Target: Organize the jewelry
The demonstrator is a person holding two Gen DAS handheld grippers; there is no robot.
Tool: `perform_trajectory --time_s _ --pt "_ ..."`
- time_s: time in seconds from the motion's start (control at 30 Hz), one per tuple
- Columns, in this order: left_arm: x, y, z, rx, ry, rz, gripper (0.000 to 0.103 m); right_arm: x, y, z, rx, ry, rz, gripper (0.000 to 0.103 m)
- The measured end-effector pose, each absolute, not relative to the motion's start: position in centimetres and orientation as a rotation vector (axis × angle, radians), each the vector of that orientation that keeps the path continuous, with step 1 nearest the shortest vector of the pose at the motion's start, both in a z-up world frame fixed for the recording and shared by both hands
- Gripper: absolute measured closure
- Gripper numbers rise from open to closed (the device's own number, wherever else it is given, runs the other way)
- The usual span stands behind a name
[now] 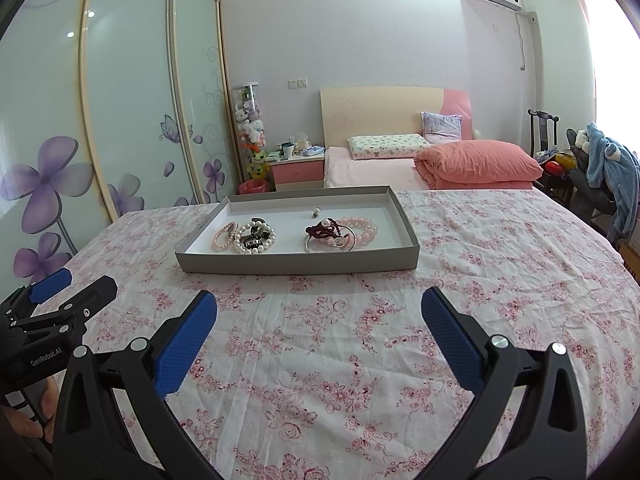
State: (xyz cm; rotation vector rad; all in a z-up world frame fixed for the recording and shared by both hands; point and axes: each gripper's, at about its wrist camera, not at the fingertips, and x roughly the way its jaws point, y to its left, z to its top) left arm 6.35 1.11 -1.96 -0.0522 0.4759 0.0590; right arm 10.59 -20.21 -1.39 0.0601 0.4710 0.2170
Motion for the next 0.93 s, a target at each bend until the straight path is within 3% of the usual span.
perform_trajectory --time_s 0.93 --pt "6.19 0.81 -1.93 -0.054 0.487 0.052 0.004 10.59 -20.12 -1.41 0.062 0.472 0.22 0.002"
